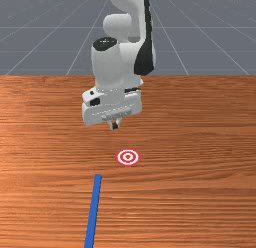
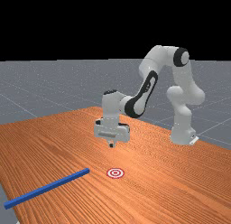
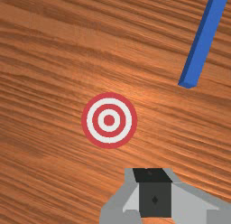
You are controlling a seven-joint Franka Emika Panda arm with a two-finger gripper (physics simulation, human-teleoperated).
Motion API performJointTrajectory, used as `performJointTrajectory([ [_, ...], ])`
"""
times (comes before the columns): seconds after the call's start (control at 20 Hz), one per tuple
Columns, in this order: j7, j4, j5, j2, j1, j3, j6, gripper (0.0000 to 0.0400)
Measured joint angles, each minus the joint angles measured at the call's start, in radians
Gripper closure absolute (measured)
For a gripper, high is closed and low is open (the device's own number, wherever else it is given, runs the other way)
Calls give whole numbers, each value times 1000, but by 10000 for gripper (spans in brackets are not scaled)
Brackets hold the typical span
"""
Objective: Pull the pivot to the target area
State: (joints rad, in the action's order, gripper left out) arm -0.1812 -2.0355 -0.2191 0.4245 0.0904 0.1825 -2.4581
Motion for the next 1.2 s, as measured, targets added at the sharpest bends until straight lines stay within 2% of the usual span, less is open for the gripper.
performJointTrajectory([
  [0.2, -159, 232, -29, 142, 20, 31, 88, 400],
  [0.55, -399, 268, -64, 173, 58, 89, 91, 400],
  [0.6, -120, 273, -41, 165, -5, 25, 97, 400],
  [0.7, -62, 279, -38, 167, -25, 15, 103, 400],
  [0.75, -150, 290, 198, 202, 101, 151, 108, 400],
  [0.8, -206, 301, 250, 228, 143, 195, 117, 400],
  [0.85, 15, 369, 29, 222, -28, 16, 214, 400],
  [0.9, 12, 398, 31, 241, -29, 15, 247, 400],
  [0.95, 3, 492, 36, 292, -37, 14, 340, 400],
  [1.0, 111, 374, -81, 234, -94, -55, 187, 400],
  [1.05, 124, 411, -101, 255, -111, -70, 213, 400],
  [1.1, 152, 512, -152, 313, -154, -111, 290, 400],
  [1.15, 137, 578, -142, 348, -154, -109, 308, 400],
  [1.2, 79, 593, -70, 356, -109, -59, 272, 400],
])
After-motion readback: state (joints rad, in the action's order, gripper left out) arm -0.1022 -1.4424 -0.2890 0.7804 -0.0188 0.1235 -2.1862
